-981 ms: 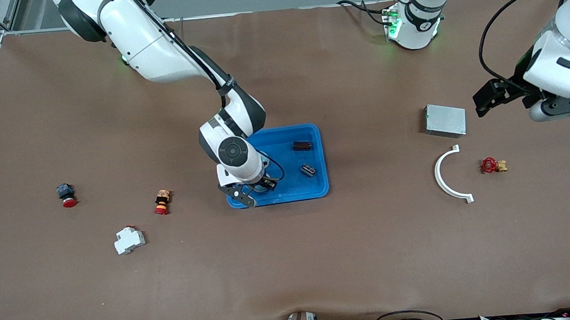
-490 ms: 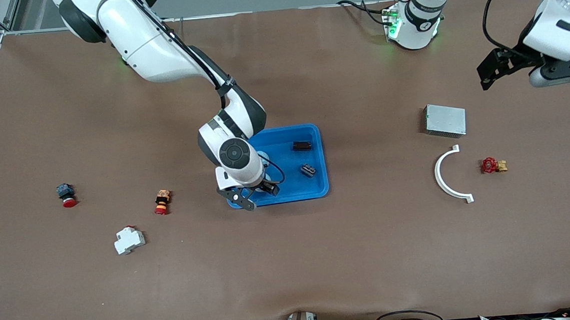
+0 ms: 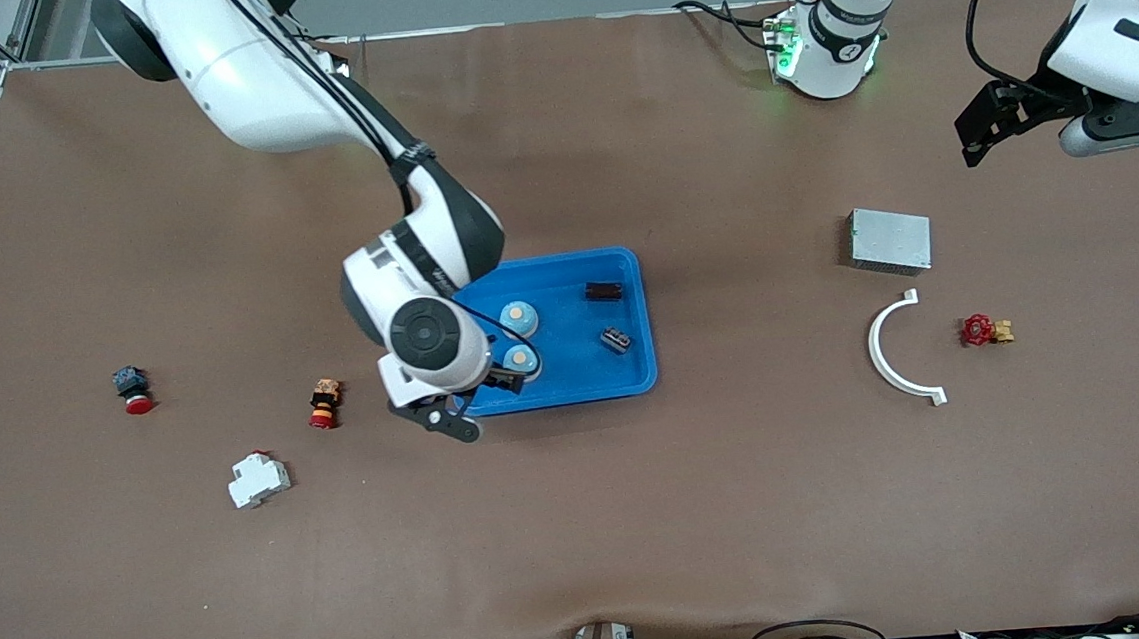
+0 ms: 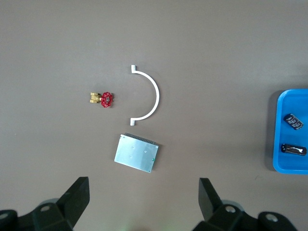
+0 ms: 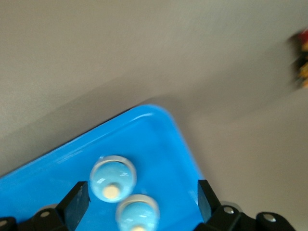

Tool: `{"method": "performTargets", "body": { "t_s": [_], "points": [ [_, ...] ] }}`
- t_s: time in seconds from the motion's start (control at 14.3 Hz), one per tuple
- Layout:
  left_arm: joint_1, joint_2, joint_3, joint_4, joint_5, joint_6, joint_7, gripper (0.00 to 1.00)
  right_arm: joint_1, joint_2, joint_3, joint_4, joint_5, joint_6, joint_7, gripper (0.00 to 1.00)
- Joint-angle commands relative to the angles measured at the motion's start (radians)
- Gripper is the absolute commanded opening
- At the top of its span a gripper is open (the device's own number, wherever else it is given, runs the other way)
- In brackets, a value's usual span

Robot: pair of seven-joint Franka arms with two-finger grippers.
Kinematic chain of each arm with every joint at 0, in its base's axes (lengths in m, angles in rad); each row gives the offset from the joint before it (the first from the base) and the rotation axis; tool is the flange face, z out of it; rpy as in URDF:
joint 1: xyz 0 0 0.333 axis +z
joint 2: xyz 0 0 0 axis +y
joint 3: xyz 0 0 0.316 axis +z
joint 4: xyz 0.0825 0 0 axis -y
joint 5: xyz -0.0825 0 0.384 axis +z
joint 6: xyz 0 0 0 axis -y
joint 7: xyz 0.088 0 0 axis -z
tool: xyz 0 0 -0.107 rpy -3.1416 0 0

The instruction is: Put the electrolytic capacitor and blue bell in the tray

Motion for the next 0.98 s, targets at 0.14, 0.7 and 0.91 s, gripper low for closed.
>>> {"method": "performTargets", "body": {
  "t_s": [0.14,0.7,0.91],
  "points": [
    [-0.008,0.006,-0.002,0.011,-0.018,-0.014,0.007,1.0,-0.18,-0.167,0.006,-0.049,-0.018,-0.15,-0.42,1.0],
    [-0.006,0.001,-0.004,0.014,-0.018,-0.05,0.008,1.0,-0.512,-0.256,0.008,-0.049,-0.021,-0.193,-0.955,1.0],
    [-0.006,-0.003,-0.004,0.015,-0.018,-0.052,0.01,1.0,-0.573,-0.333,0.008,-0.066,-0.009,-0.184,-0.894,1.0]
  ]
}}
